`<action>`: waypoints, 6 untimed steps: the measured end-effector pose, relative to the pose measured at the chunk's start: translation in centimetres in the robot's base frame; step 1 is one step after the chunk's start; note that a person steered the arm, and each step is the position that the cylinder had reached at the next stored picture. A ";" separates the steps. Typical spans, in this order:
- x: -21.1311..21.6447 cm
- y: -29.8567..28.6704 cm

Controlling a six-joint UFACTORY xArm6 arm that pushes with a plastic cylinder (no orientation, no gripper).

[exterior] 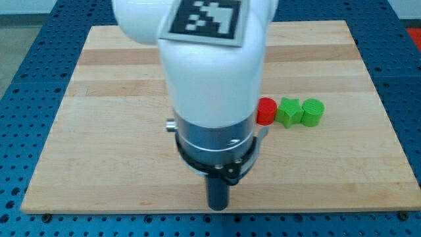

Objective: Keep your hand close to the yellow blocks

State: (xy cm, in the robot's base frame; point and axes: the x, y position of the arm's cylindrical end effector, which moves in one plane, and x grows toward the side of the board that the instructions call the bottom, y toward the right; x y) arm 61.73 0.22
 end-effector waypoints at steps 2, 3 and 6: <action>-2.4 0.4; -3.7 0.4; -5.9 -0.8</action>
